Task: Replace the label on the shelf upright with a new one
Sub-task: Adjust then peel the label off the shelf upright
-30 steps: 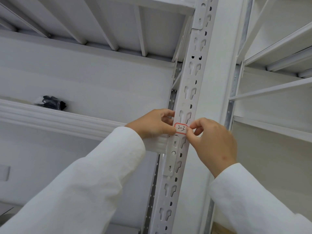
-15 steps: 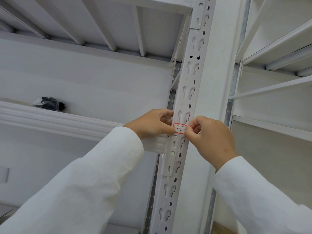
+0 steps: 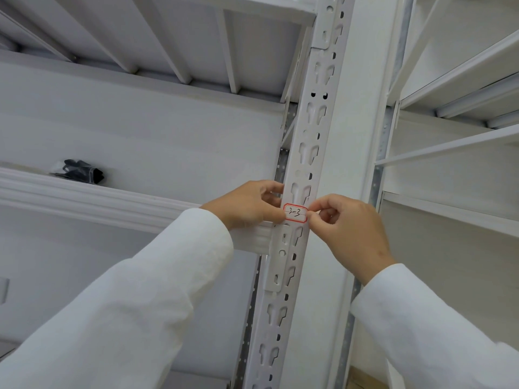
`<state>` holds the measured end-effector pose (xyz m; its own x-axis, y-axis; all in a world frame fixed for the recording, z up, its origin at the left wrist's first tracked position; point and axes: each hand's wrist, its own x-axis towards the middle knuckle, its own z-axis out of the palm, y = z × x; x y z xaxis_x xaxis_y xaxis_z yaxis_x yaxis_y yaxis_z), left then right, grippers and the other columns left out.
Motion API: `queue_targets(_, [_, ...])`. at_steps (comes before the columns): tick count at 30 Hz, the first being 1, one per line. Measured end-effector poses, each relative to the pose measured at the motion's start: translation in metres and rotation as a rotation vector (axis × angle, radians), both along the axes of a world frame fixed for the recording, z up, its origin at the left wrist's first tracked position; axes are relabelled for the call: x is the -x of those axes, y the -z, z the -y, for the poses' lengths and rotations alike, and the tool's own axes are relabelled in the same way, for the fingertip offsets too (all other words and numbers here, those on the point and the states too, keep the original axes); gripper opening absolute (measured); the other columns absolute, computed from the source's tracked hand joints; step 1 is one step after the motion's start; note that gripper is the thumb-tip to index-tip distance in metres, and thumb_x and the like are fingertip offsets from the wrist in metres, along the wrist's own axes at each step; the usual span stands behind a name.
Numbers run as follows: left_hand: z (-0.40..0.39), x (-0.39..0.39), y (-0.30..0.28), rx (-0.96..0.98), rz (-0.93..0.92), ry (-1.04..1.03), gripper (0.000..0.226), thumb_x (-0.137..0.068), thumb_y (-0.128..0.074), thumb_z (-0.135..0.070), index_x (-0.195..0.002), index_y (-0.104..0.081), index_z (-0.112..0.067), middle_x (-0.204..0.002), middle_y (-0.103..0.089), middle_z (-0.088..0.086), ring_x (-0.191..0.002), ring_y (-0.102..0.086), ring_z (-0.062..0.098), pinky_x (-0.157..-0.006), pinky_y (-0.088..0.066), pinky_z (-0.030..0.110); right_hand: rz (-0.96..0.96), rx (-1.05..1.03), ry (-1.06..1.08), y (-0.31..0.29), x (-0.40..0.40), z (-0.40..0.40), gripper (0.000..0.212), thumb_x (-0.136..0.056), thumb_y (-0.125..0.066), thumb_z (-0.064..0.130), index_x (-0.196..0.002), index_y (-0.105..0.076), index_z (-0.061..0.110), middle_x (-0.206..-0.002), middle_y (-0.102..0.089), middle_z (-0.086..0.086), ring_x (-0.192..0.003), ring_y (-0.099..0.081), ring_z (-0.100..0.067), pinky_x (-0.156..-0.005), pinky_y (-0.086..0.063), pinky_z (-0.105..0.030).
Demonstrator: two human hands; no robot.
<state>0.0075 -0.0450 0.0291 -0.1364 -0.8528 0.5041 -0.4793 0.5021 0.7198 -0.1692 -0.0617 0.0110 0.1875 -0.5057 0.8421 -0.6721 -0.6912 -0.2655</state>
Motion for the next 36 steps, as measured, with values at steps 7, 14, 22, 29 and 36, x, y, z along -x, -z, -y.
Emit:
queue_targets(7, [0.000, 0.000, 0.000, 0.000, -0.009, 0.000, 0.043, -0.077, -0.062, 0.001, -0.113, -0.057, -0.021, -0.083, -0.070, -0.007, -0.070, -0.064, 0.006, -0.088, -0.051, 0.028, 0.029, -0.024, 0.085, -0.001, -0.009, -0.001, 0.011, -0.080, -0.060, 0.034, -0.072, -0.064, 0.029, -0.069, -0.064, 0.009, -0.071, -0.060, -0.017, -0.060, -0.044, -0.027])
queue_targets(14, [0.000, 0.000, -0.001, -0.017, -0.014, 0.012, 0.043, -0.076, -0.062, 0.003, -0.113, -0.058, -0.019, -0.083, -0.070, -0.006, -0.069, -0.064, 0.005, -0.083, -0.049, 0.025, -0.037, -0.024, 0.103, -0.005, -0.011, -0.004, 0.011, -0.079, -0.057, 0.029, -0.073, -0.064, 0.024, -0.066, -0.063, 0.008, -0.069, -0.059, -0.019, -0.058, -0.045, -0.028])
queue_targets(22, [0.001, 0.000, -0.002, -0.024, 0.004, -0.002, 0.045, -0.076, -0.062, 0.003, -0.118, -0.058, -0.014, -0.088, -0.068, -0.002, -0.075, -0.063, 0.010, -0.084, -0.049, 0.025, 0.157, -0.215, -0.085, -0.009, -0.008, 0.000, 0.014, -0.077, -0.061, 0.023, -0.064, -0.067, 0.021, -0.057, -0.067, 0.003, -0.064, -0.068, -0.018, -0.067, -0.057, -0.036])
queue_targets(29, [0.003, -0.001, -0.001, -0.023, 0.000, -0.003, 0.042, -0.076, -0.064, 0.000, -0.113, -0.059, -0.019, -0.085, -0.069, -0.006, -0.075, -0.063, 0.009, -0.088, -0.048, 0.028, 0.079, -0.046, -0.034, 0.002, -0.005, -0.001, 0.008, -0.079, -0.064, 0.029, -0.071, -0.065, 0.029, -0.056, -0.060, 0.009, -0.059, -0.056, -0.013, -0.057, -0.046, -0.028])
queue_targets(36, [0.002, -0.001, -0.001, -0.027, -0.003, -0.001, 0.043, -0.076, -0.064, -0.001, -0.116, -0.058, -0.016, -0.087, -0.070, -0.005, -0.078, -0.064, 0.010, -0.092, -0.049, 0.030, 0.089, -0.059, 0.039, 0.003, -0.009, -0.002, 0.010, -0.081, -0.063, 0.034, -0.075, -0.066, 0.027, -0.063, -0.062, 0.007, -0.065, -0.057, -0.015, -0.051, -0.038, -0.022])
